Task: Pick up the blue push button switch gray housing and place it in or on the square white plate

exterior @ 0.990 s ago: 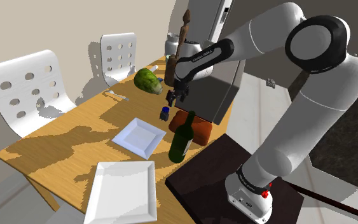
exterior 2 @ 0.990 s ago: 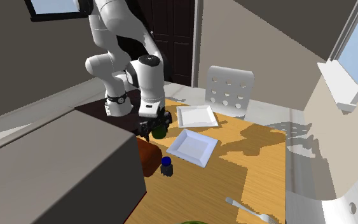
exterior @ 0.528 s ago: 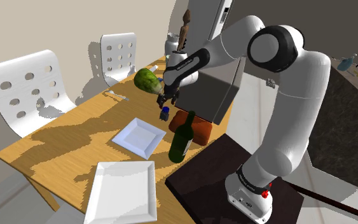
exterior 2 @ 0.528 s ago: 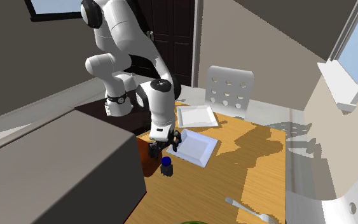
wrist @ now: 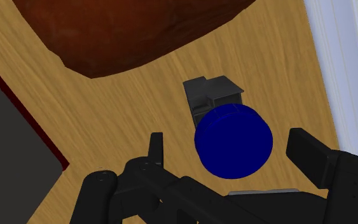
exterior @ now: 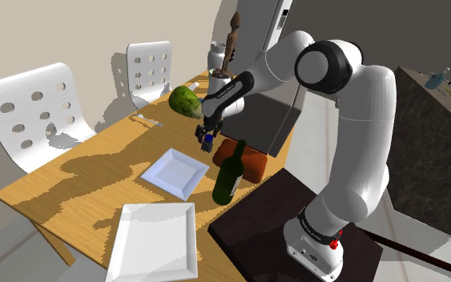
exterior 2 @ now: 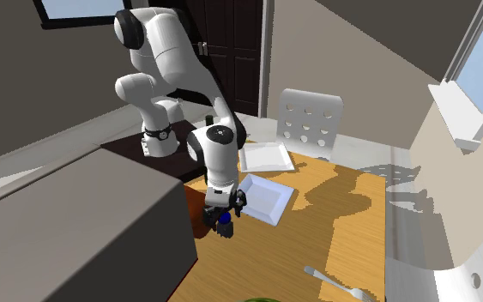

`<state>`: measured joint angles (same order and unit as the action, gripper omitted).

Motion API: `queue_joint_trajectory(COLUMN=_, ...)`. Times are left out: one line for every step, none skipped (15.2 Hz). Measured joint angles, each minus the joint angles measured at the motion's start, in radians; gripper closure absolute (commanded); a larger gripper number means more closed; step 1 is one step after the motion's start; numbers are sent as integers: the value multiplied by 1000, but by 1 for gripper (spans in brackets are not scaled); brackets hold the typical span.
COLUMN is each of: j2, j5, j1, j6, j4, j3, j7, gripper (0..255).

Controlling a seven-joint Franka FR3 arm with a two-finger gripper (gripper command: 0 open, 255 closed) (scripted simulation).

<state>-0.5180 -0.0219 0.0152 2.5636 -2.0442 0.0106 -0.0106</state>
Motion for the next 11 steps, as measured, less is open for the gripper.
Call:
queue_joint_trajectory(j2=-5, j5=0, j1=1, j6=6, j4=-1, j3=0, j7=-2, gripper=0)
queue_joint_trajectory(j2=-9, j5=0, j1=1, j6=10, j4=-1, j3=0, j7=-1, gripper=0)
queue_joint_trajectory(j2=-10, j5=0, j1=1, j6=12, j4=-2, j3=0, j7=-1, gripper=0)
queue_joint_trajectory(j2=-10, j5=0, j1=1, j6=12, j4=-2, j3=0, j7=-1, gripper=0)
queue_joint_trajectory(j2=-11, j5=0, j1=1, j6=13, j4=-2, j3=0, j7=-1, gripper=0)
queue_joint_trajectory(j2=-11, j5=0, j1=1, j6=13, j4=-2, j3=0, j7=-1, gripper=0)
queue_joint_trajectory(j2=-11, j5=0, j1=1, j6=13, j4=-2, j3=0, j7=-1, gripper=0)
queue_joint_trajectory(j2=-11, j5=0, j1=1, j6=13, j4=-2, j3=0, j7=-1, gripper=255)
queue_joint_trajectory(j2=-11, j5=0, j1=1, j6=13, j4=-2, j3=0, j7=-1, gripper=255)
queue_joint_trajectory(j2=-11, j5=0, j1=1, j6=13, j4=-2, j3=0, j7=-1, gripper=255)
queue_joint_trajectory(j2=-11, j5=0, j1=1, j6=13, j4=-2, j3=0, j7=-1, gripper=255)
